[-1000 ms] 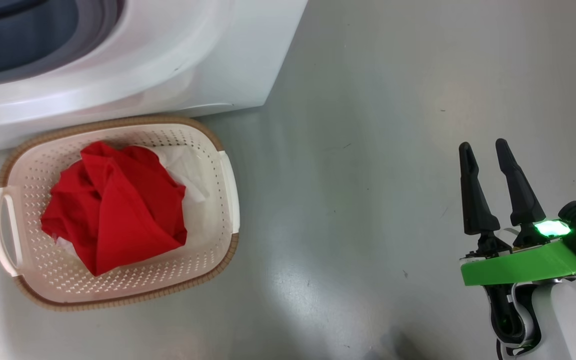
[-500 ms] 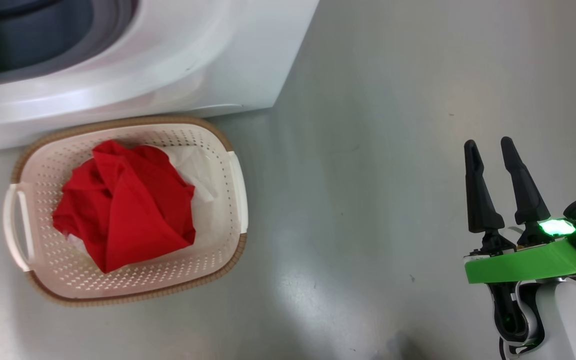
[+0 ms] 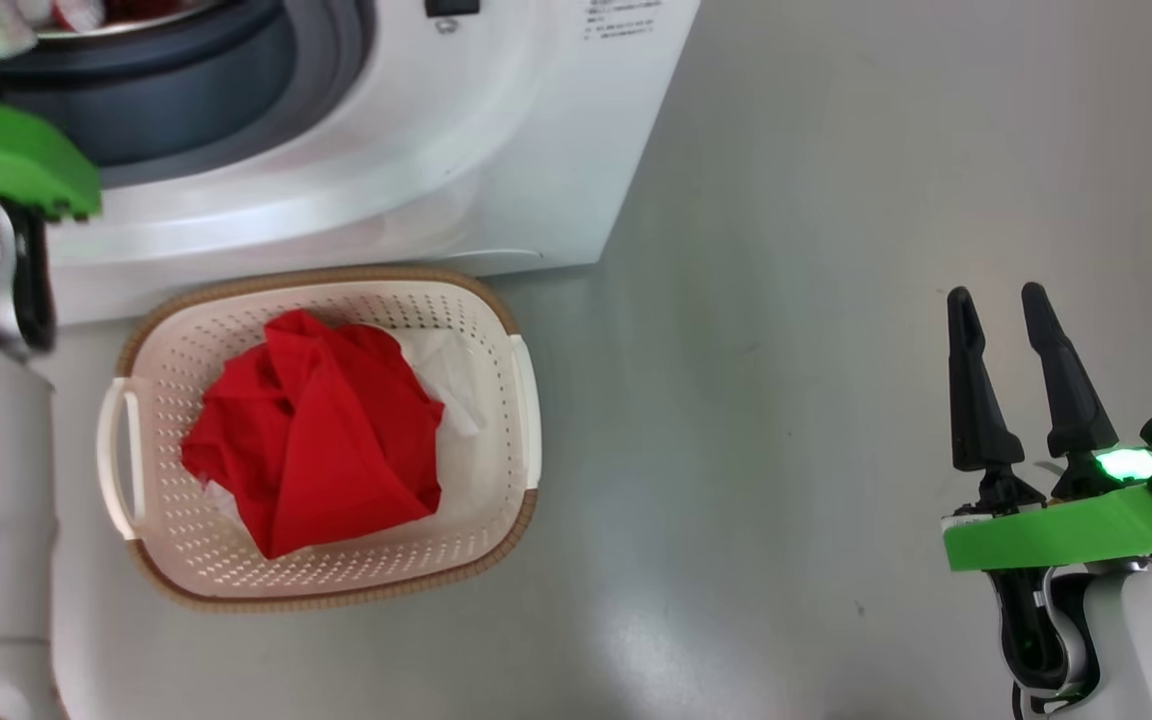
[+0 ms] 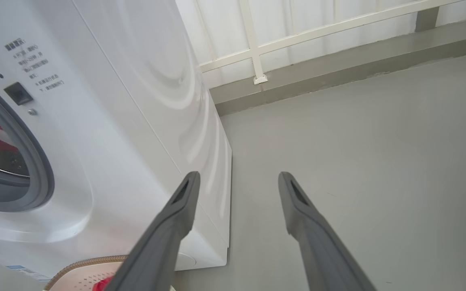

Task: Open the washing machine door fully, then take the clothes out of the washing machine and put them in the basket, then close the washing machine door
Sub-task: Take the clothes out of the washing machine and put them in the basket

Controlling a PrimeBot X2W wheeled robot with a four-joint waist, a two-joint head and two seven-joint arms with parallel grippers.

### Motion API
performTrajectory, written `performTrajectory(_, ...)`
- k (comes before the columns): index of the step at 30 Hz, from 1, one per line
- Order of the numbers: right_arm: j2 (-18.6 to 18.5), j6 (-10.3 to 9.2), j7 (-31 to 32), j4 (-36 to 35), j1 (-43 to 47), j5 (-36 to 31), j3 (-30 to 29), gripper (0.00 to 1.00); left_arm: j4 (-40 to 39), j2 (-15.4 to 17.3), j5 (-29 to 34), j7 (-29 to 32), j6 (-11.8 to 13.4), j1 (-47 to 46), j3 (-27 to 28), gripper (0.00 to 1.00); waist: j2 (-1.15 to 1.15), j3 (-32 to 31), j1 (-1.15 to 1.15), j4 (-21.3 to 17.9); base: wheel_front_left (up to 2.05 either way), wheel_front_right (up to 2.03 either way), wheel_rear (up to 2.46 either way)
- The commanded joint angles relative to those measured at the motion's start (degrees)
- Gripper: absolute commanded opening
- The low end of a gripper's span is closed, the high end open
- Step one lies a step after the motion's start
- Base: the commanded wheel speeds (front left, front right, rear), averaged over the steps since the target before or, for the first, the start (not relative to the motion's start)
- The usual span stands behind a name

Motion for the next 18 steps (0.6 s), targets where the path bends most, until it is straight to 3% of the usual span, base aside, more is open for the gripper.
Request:
performTrajectory(1,-0.2,0.43,-0.4,-1.0,1.7,-0.5,0.7,1.00,-4.1,2.0,-0.6,-0.4,-0.6,2.9,2.2,0.00,0.00,-1.3,0.00,0.8,0.00,0.00,0.00)
performTrajectory(18,-0.2,0.43,-0.4,-0.5,4.1,-1.6,-0.4,1.00,-32.0,-6.5,-0.3,-0.4,-4.7,21.5,12.1,0.00,0.00,-4.8,0.00,2.7,0.00,0.00,0.00)
